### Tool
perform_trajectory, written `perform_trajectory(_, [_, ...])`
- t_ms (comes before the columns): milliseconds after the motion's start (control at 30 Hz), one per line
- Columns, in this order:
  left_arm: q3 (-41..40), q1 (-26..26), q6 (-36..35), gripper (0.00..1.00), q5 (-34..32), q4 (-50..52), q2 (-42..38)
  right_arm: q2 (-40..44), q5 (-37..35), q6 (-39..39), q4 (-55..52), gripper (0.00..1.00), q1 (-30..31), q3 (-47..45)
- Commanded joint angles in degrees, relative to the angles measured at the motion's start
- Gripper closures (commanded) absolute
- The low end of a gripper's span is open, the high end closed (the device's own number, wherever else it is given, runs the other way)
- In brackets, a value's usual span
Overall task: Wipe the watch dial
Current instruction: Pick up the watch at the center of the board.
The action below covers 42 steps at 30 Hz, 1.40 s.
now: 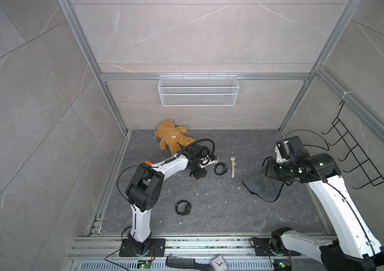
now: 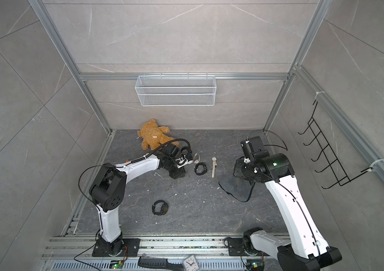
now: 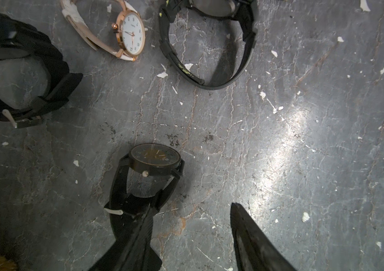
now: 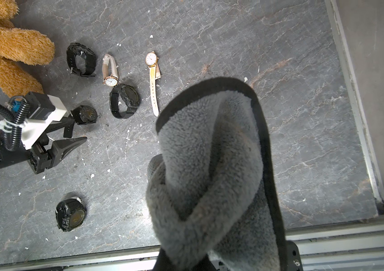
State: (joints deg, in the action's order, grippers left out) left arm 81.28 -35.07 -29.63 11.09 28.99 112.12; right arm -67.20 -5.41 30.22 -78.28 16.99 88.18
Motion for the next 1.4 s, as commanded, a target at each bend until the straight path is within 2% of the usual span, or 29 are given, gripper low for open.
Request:
perform_trajectory(0, [1.7,1.2,-1.3,0.44,1.8,-1.3,1.6,0.1,-1.4,-0.7,-1.1,1.00,-0.1,2.0])
perform_trajectory(667, [3.6,1.8,-0.4,0.46,4.3,-3.6,6.6,2.3,-3.2,0.9,-6.0,1.00,-0.2,3.7])
perform_trajectory(767, [3.5,1.8,-0.3,0.56,4.7,-4.0,7.2,2.6,-3.4,1.0,-6.7,1.00,-0.2,4.1])
perform_trajectory(900, [3.4,1.8,-0.1,0.88,5.7,-3.7,7.4,3.0,-4.0,1.1,-7.7,1.00,-0.2,4.5])
perform_trajectory(967, [3.4,1.8,0.2,1.00,5.8,-3.4,7.3,3.3,-4.2,1.0,-7.9,1.00,-0.2,4.4])
perform_trajectory(1100, [2.6,1.8,1.4,1.00,6.9,-3.6,5.7,4.0,-3.4,0.9,-7.0,1.00,-0.2,2.3])
perform_trajectory(1200, [-1.0,1.8,3.8,1.00,9.5,-7.6,0.9,5.0,-1.2,1.3,-4.3,1.00,-0.2,-1.3])
perform_trajectory(1300, [-9.2,1.6,9.4,1.00,18.0,-20.3,-7.6,6.8,5.3,2.8,2.6,1.00,-0.2,-8.9])
perform_trajectory(1367, [-16.0,0.3,14.3,1.00,20.8,-32.5,-13.3,7.5,11.5,3.5,8.2,1.00,-0.2,-14.4])
